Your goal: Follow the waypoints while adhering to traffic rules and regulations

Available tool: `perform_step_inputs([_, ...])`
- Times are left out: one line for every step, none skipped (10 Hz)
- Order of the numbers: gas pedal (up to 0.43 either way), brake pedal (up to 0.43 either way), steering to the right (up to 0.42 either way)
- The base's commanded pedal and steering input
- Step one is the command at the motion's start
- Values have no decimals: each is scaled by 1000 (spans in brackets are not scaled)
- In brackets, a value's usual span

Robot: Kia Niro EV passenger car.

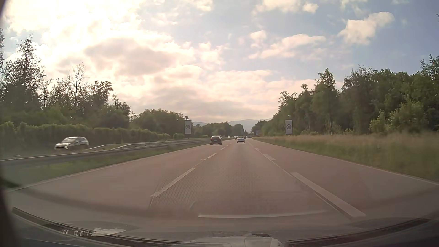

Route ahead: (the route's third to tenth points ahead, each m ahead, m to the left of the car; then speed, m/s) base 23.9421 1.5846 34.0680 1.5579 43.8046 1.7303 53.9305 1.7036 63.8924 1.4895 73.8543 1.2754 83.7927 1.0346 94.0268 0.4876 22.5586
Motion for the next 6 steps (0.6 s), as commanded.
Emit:
perform_step_inputs([189,0,1])
perform_step_inputs([189,0,1])
perform_step_inputs([177,0,1])
perform_step_inputs([197,0,1])
perform_step_inputs([197,0,1])
perform_step_inputs([189,0,1])
